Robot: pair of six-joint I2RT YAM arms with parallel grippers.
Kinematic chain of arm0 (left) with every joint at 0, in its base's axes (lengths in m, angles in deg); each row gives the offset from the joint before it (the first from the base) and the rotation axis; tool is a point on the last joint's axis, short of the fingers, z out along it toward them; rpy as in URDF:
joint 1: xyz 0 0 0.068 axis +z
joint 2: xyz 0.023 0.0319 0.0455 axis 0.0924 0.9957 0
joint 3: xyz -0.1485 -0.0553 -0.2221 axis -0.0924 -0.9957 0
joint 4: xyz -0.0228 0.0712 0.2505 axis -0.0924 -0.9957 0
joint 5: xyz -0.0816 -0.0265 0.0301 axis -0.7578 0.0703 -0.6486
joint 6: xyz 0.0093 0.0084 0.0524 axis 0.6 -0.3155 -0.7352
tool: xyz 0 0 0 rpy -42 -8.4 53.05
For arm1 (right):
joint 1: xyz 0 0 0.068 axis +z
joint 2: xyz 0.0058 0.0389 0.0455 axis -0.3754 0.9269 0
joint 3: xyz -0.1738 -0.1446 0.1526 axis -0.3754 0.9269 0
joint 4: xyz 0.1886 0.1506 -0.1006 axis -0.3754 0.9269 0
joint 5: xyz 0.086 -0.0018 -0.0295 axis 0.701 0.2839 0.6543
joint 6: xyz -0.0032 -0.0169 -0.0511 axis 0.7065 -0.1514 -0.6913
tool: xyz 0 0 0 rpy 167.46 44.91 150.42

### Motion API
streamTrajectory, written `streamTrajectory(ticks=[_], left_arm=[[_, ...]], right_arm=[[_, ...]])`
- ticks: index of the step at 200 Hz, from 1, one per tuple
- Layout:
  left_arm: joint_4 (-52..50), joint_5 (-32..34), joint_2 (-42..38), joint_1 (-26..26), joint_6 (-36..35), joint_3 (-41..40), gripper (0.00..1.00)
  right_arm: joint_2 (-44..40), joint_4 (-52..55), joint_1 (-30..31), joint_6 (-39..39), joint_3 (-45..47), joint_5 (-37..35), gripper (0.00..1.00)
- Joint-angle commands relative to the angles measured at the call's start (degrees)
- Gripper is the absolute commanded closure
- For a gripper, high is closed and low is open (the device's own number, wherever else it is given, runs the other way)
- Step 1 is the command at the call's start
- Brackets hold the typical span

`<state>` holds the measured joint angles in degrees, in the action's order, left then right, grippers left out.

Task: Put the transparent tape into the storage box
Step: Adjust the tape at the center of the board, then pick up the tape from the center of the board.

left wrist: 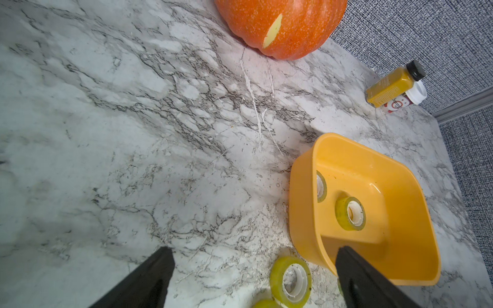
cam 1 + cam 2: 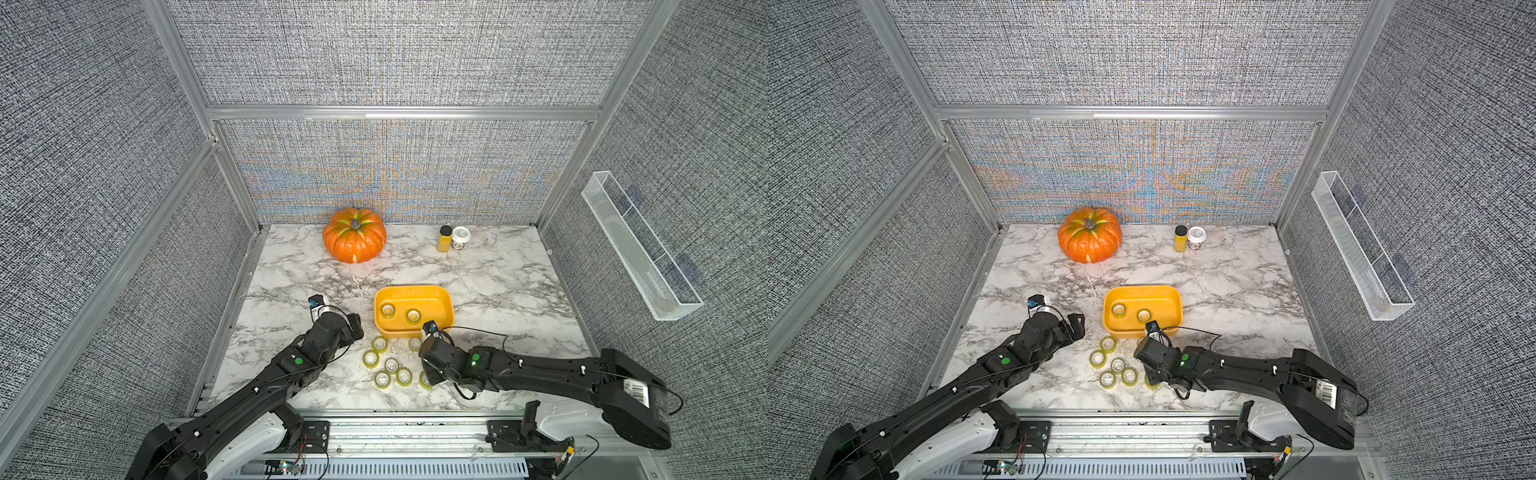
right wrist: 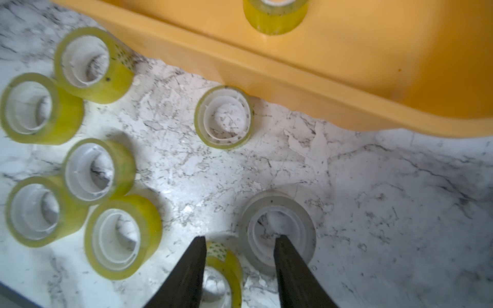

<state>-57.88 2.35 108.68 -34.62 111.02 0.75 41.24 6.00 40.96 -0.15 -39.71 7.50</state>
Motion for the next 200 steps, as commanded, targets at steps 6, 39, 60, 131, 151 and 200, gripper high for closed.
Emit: streamTrajectory(ticks=[6,39,60,131,151,200], left_arm=[[0.4,-1.1,-0.2,0.1,-0.7,0.7,0.0],[-1.0,-1.0,-1.3,0.0,-0.7,0.8,0.0],[-1.8,-0.7,-2.9,0.0,-0.6,0.5,0.0],[-2.3,1.1,-6.5,0.1,-0.8,-0.9,0.0],[-2.1,0.8,-5.3,0.1,-1.0,-0.6,0.0],[0.0,-1.3,-1.2,0.1,-0.9,0.3,0.0]], right_arm=[[0.6,-3.0,0.1,-1.5,-2.0,0.7,0.52],[8.2,-2.4,0.1,-1.4,-6.2,0.4,0.52],[12.7,-0.9,0.1,-0.7,-7.8,-0.9,0.53],[12.1,3.0,0.0,1.1,-9.3,-5.0,0.53],[8.2,4.3,-0.1,1.6,-8.6,-5.1,0.52],[3.9,3.7,-0.8,3.4,-2.0,-1.8,0.52]])
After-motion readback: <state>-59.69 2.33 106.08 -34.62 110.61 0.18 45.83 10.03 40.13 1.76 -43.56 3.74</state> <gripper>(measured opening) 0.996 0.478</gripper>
